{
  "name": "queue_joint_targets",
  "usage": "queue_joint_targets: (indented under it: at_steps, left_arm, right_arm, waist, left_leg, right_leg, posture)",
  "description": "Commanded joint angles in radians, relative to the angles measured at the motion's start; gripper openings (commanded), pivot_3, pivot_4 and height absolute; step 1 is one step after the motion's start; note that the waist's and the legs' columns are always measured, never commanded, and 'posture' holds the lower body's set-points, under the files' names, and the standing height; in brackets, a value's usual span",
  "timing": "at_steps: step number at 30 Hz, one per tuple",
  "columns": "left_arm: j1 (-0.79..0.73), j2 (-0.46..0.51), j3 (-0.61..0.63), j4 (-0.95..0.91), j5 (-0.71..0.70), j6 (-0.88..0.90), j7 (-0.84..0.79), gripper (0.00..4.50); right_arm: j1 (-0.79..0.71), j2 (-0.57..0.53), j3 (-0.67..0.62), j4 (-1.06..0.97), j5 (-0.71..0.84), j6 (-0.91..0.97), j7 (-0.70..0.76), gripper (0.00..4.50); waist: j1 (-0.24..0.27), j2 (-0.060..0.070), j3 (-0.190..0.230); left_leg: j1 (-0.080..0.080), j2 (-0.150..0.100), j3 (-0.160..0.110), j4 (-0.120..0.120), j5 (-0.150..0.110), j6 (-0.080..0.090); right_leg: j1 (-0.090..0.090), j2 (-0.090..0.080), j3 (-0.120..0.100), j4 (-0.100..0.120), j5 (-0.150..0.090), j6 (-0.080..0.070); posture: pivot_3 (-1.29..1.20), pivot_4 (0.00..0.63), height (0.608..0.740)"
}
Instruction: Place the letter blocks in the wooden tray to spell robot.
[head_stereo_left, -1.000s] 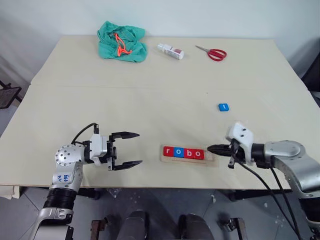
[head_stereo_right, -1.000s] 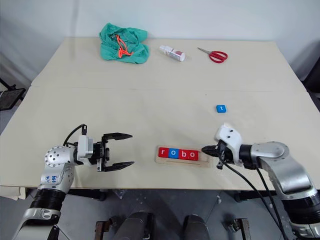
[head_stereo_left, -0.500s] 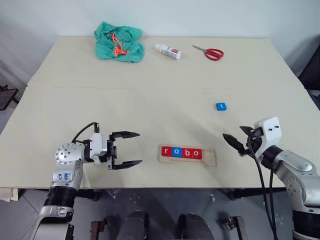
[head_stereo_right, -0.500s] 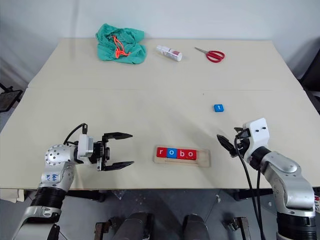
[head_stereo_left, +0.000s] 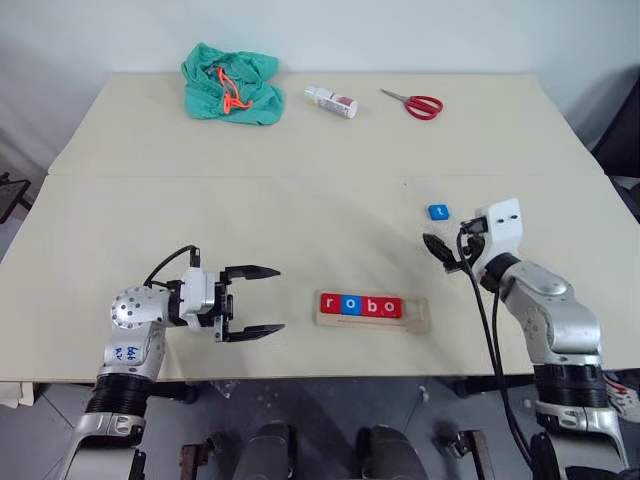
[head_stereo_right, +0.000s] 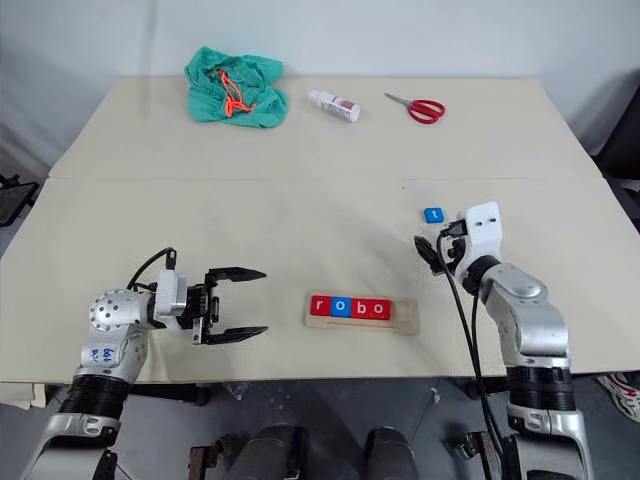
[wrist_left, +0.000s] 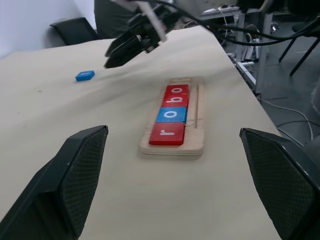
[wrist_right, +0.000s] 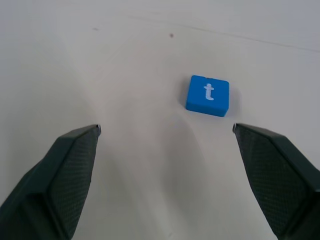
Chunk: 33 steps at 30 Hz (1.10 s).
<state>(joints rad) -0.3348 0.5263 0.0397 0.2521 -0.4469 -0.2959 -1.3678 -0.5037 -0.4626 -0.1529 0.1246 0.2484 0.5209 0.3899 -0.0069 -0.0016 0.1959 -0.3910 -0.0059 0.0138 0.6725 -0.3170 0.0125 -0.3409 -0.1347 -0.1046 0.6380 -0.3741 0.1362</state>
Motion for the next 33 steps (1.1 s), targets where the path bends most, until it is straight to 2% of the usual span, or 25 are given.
queue_joint_targets:
  at_steps: [1,9,12,15,21,22,24,33]
  left_arm:
    - [0.041,0.021,0.023,-0.083,-0.024,0.022,0.017,4.50]
    - [0.114,0.048,0.047,-0.183,-0.030,0.063,0.060,4.50]
    - [0.126,0.052,0.051,-0.199,-0.030,0.068,0.070,4.50]
    - [0.139,0.052,0.056,-0.212,-0.028,0.070,0.083,4.50]
    - [0.145,0.049,0.054,-0.219,-0.026,0.068,0.097,4.50]
    - [0.143,0.048,0.053,-0.217,-0.026,0.068,0.097,4.50]
    - [0.136,0.046,0.049,-0.209,-0.025,0.066,0.095,4.50]
    - [0.088,0.036,0.031,-0.137,-0.034,0.047,0.029,4.50]
  right_arm:
    - [-0.106,0.014,0.011,0.172,-0.050,-0.120,-0.016,4.43]
    - [-0.288,0.057,0.029,0.564,-0.106,-0.299,-0.016,4.43]
    - [-0.317,0.062,0.038,0.649,-0.125,-0.339,-0.017,4.43]
    - [-0.328,0.069,0.027,0.696,-0.129,-0.368,-0.034,3.81]
    - [-0.303,0.078,0.016,0.665,-0.115,-0.371,-0.023,1.68]
    - [-0.292,0.078,0.015,0.641,-0.111,-0.363,-0.022,1.46]
    - [-0.258,0.079,0.011,0.551,-0.096,-0.334,-0.017,1.46]
    - [0.102,0.068,-0.032,-0.257,0.026,0.042,-0.063,1.46]
  waist:
    - [-0.002,0.000,0.000]
    - [-0.021,0.000,0.000]
    - [-0.025,0.000,0.000]
    - [-0.025,0.000,0.000]
    - [-0.020,0.000,0.000]
    - [-0.020,0.000,0.000]
    - [-0.020,0.000,0.000]
    - [-0.018,0.000,0.000]
  left_leg:
    - [0.000,0.000,0.000,0.000,0.000,0.000]
    - [0.000,-0.001,-0.001,-0.004,0.000,0.000]
    - [0.001,0.000,-0.001,-0.005,0.000,0.000]
    - [0.002,0.000,-0.001,-0.005,0.000,0.000]
    - [0.002,0.000,-0.001,-0.004,0.000,0.000]
    - [0.002,0.000,-0.002,-0.004,0.000,0.000]
    - [0.002,0.000,-0.002,-0.005,0.000,0.000]
    - [0.001,0.000,-0.002,-0.006,0.000,0.000]
  right_leg:
    - [0.000,0.000,0.000,0.000,0.000,0.000]
    - [-0.001,-0.001,0.000,0.000,0.000,0.000]
    - [-0.001,0.000,0.000,0.000,0.000,0.000]
    - [0.000,0.000,0.000,0.000,0.000,0.000]
    - [0.000,0.000,0.000,0.001,0.000,0.000]
    - [0.000,0.000,0.000,0.000,0.000,0.000]
    - [0.000,0.000,0.000,0.000,0.000,0.000]
    - [-0.001,0.000,0.000,0.001,0.000,0.000]
  posture:
    - [0.00,0.150,0.740]
    - [0.00,0.150,0.740]
    - [0.00,0.150,0.740]
    - [0.00,0.150,0.740]
    - [0.00,0.150,0.740]
    - [0.00,0.150,0.740]
    - [0.00,0.150,0.740]
    - [0.00,0.150,0.740]
